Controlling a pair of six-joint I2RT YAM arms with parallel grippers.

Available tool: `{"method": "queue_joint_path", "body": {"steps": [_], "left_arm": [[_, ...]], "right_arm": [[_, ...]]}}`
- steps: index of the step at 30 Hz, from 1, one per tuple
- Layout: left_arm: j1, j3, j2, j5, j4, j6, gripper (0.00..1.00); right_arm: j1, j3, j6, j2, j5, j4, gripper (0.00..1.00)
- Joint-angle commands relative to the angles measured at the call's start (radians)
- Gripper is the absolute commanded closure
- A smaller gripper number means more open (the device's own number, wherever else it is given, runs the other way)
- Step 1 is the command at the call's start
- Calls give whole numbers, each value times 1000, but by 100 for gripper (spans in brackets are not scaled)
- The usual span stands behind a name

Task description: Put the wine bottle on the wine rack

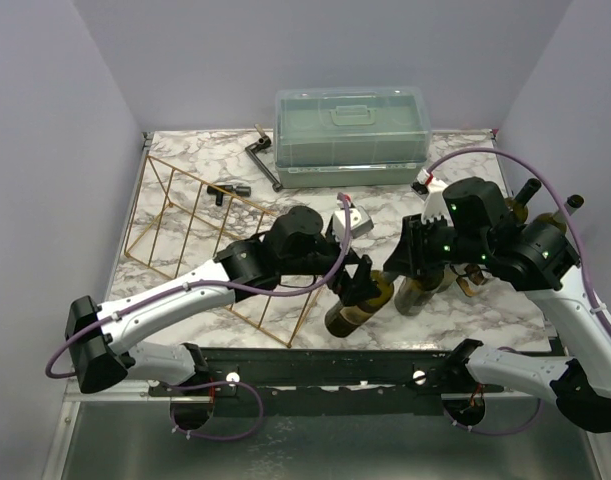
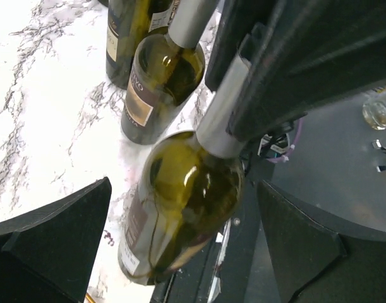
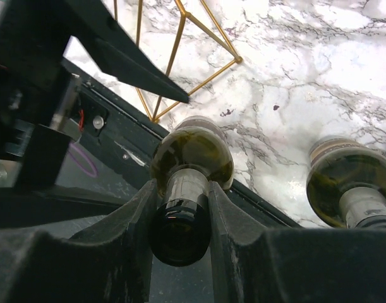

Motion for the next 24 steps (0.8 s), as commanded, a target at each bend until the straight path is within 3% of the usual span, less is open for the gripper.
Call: {"method": "queue_joint_path", "body": {"steps": [1, 5, 14, 21, 24], "left_arm": [[-52, 66, 80, -93, 0, 46, 1], [-84, 91, 116, -233, 6, 41, 1], [-130, 54, 92, -372, 114, 40, 17], [-140, -27, 28, -387, 237, 38, 16], [-141, -24, 33, -369, 237, 50, 22]], "right_arm": [[1, 36, 32, -10, -58, 97, 99], [2, 27, 48, -18, -72, 113, 100], [2, 12, 64, -34, -72, 127, 99], [1, 15, 72, -37, -83, 132, 99], [1, 18, 79, -39, -92, 140, 99]]}}
